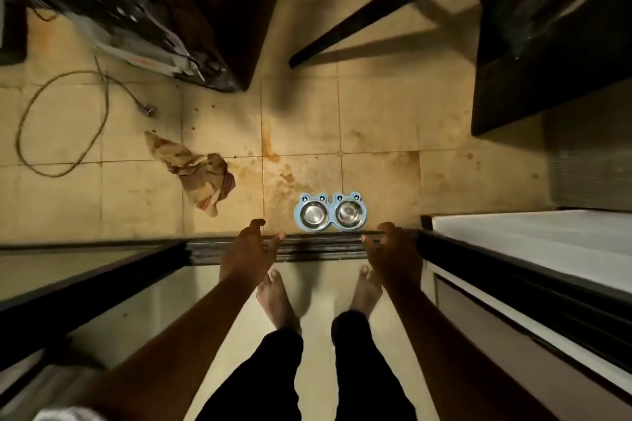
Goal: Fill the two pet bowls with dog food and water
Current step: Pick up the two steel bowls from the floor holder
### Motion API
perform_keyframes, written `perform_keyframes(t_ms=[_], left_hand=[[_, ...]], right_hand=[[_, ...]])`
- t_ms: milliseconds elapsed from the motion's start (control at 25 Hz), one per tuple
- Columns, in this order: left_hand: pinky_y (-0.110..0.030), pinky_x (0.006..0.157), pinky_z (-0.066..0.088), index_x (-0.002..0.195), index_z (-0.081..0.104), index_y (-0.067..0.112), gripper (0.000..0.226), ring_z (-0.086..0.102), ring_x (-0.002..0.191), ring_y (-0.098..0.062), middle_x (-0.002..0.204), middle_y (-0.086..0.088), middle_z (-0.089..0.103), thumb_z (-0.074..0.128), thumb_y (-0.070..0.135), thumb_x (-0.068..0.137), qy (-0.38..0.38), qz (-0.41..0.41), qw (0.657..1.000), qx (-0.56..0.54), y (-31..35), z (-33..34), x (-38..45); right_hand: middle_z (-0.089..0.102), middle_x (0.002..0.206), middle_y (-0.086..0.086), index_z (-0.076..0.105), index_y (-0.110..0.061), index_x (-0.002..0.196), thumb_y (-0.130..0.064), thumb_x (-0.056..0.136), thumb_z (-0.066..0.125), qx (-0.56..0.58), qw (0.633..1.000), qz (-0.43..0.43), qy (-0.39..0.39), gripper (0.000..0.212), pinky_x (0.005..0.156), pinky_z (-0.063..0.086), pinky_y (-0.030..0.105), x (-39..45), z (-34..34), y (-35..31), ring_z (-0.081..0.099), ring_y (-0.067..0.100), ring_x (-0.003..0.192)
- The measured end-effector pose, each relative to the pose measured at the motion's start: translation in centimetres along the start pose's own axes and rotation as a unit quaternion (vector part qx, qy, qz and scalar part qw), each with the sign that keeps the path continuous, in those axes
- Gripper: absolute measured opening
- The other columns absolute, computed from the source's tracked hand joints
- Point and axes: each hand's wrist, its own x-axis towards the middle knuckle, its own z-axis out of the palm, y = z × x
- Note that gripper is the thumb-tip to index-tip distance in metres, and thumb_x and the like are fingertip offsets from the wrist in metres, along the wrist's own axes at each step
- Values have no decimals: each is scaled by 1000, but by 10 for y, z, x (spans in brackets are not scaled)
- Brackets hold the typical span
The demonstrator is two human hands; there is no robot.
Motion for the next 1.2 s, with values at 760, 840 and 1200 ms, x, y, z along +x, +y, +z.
perform_keyframes(t_ms=[760, 840, 1200], left_hand=[[-40, 77, 61, 93, 72, 13, 38, 73, 71, -26, 82, -9, 75, 65, 43, 72, -58, -190, 974, -109, -60, 270, 298], [-43, 74, 62, 85, 72, 11, 38, 73, 69, -30, 78, -11, 75, 67, 39, 60, -33, -206, 967, -145, -57, 265, 292], [-42, 82, 60, 94, 76, 6, 26, 76, 72, -28, 67, -11, 76, 80, 17, 70, -14, -208, 936, -283, -31, 158, 184]], right_hand=[[67, 108, 23, 50, -1, 114, -27, 84, 74, 28, 994, 109, 1, 46, 76, 51, 44, 268, 278, 125, 65, 42, 99], [69, 96, 22, 56, 0, 104, -17, 83, 72, 42, 995, 86, 26, 31, 68, 47, 38, 263, 269, 122, 66, 41, 91], [73, 73, 15, 71, -4, 74, -8, 75, 72, 110, 990, 18, 88, 5, 63, 44, 30, 176, 148, 79, 68, 34, 69]])
